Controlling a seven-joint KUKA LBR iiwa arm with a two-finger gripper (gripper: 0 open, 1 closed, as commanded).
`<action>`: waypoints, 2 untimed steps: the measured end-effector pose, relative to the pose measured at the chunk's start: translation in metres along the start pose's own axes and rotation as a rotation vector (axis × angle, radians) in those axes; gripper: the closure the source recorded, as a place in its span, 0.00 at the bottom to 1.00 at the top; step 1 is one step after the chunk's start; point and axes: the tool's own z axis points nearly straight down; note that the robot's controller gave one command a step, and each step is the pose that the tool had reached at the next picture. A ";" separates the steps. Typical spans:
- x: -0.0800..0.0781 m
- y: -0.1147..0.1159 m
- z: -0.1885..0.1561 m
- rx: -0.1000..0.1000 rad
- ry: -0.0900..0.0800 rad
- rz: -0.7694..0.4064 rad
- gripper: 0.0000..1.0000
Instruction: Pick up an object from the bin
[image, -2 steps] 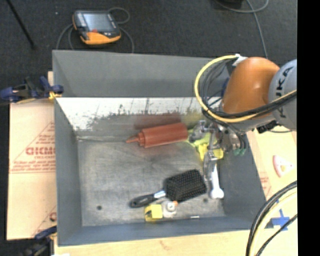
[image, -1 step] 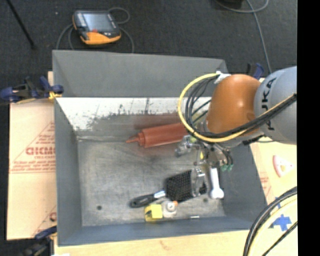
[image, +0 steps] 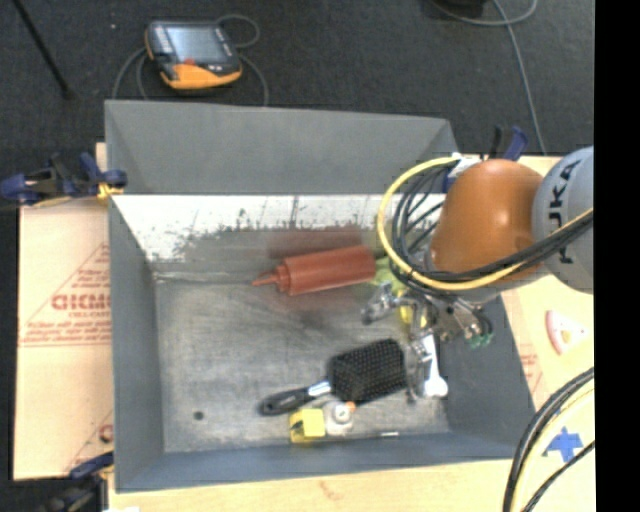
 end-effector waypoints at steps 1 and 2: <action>-0.001 -0.003 0.063 0.002 -0.007 0.037 0.00; 0.011 -0.016 0.082 0.001 -0.013 0.128 1.00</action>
Offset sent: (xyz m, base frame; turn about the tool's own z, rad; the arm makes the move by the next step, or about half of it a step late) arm -0.0090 -0.0202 -0.0850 0.1323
